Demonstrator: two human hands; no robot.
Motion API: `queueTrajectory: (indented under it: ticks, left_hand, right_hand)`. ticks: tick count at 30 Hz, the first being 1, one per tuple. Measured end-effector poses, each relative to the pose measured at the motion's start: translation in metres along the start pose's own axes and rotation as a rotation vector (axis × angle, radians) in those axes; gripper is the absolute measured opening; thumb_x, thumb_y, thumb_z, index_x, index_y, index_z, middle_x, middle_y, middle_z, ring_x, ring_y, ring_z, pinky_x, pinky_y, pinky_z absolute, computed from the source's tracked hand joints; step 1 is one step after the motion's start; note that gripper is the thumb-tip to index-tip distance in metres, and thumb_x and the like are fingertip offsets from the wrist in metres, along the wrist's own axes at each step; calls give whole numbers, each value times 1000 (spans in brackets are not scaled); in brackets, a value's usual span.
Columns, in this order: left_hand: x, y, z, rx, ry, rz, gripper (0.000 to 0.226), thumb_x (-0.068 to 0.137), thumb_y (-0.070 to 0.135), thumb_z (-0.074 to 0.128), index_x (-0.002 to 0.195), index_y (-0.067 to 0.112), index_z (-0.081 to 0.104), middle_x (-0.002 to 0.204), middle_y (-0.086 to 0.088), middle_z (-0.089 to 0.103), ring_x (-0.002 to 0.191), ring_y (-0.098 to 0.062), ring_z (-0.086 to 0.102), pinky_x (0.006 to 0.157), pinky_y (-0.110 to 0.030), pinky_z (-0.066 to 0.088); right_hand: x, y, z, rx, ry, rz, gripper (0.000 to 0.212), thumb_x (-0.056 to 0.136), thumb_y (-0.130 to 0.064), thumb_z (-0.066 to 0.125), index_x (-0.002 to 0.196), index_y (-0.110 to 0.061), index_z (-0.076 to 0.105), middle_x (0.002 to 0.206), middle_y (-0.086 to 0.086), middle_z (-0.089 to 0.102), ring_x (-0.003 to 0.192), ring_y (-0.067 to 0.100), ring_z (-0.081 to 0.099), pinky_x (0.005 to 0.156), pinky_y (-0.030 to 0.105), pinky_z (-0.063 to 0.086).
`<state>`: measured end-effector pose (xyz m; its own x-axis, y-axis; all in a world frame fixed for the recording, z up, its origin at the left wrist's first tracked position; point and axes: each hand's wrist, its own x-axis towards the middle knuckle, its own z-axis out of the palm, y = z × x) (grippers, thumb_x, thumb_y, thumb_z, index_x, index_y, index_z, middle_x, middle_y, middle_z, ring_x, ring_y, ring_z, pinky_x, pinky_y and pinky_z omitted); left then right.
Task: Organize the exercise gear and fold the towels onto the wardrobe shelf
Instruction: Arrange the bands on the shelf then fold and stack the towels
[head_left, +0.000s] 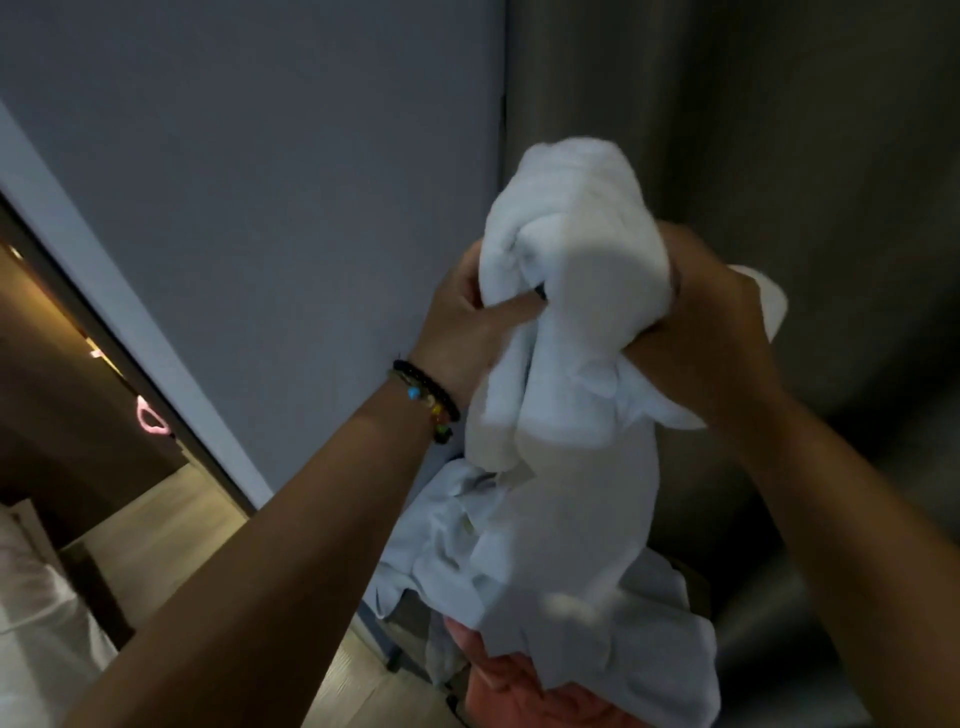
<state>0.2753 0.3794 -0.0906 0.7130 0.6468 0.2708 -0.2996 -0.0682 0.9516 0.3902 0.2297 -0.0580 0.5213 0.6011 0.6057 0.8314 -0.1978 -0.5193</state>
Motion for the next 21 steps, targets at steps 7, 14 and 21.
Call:
queueTrajectory:
  ticks: [7, 14, 21]
  left_hand:
    - [-54, -108, -56, 214, 204, -445, 58, 83, 0, 68, 136, 10, 49, 137, -5, 55, 126, -17, 52, 103, -35, 41]
    - [-104, -152, -104, 591, 148, -652, 73, 88, 13, 68, 149, 16, 29, 153, -7, 35, 139, -24, 35, 116, -38, 29]
    - [-127, -119, -127, 969, 27, -456, 69, 91, 23, 65, 149, 17, 29, 152, -3, 35, 139, -21, 34, 107, -16, 20]
  right_hand:
    - [-77, 82, 134, -241, -577, 108, 64, 86, -34, 50, 145, -11, 38, 137, 18, 52, 123, 35, 53, 102, 44, 43]
    - [-185, 134, 207, -239, -1191, 526, 96, 95, -40, 54, 149, -4, -16, 160, 14, -11, 149, 29, -3, 121, 38, 7]
    - [-144, 79, 180, -87, -1016, 285, 73, 95, -36, 54, 153, -17, 13, 158, 4, 21, 145, 20, 22, 117, 35, 27]
